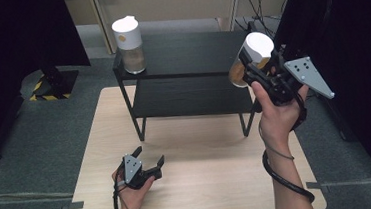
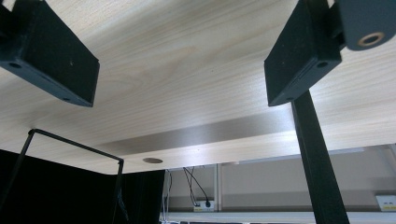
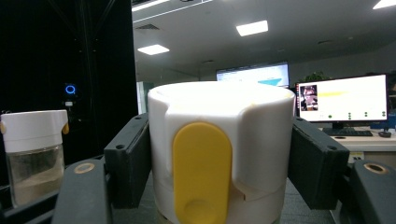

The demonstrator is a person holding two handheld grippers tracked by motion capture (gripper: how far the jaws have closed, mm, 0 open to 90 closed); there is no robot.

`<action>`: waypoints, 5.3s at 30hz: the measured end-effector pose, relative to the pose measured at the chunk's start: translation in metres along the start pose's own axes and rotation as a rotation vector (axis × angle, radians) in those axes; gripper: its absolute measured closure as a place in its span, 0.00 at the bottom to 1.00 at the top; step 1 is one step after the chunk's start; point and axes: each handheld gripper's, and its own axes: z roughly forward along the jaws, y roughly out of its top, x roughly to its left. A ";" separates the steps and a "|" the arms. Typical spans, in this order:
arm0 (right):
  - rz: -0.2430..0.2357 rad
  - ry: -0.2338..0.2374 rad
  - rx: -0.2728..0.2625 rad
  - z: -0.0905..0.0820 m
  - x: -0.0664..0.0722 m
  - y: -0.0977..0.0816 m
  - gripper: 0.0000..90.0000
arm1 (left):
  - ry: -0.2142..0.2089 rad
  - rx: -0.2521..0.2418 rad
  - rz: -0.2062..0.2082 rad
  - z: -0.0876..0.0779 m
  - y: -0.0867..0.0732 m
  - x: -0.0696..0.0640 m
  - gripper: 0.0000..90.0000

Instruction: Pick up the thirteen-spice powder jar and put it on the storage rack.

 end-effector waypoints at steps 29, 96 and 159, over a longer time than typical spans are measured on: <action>-0.007 -0.075 0.068 0.056 -0.003 0.023 0.34 | -0.003 0.001 0.010 0.000 0.000 0.000 0.11; -0.084 -0.090 0.199 0.090 -0.016 0.033 0.11 | -0.008 0.003 0.022 0.001 0.001 -0.002 0.11; -0.121 0.052 0.238 0.006 -0.022 -0.006 0.08 | -0.004 0.003 0.025 0.001 0.001 -0.003 0.11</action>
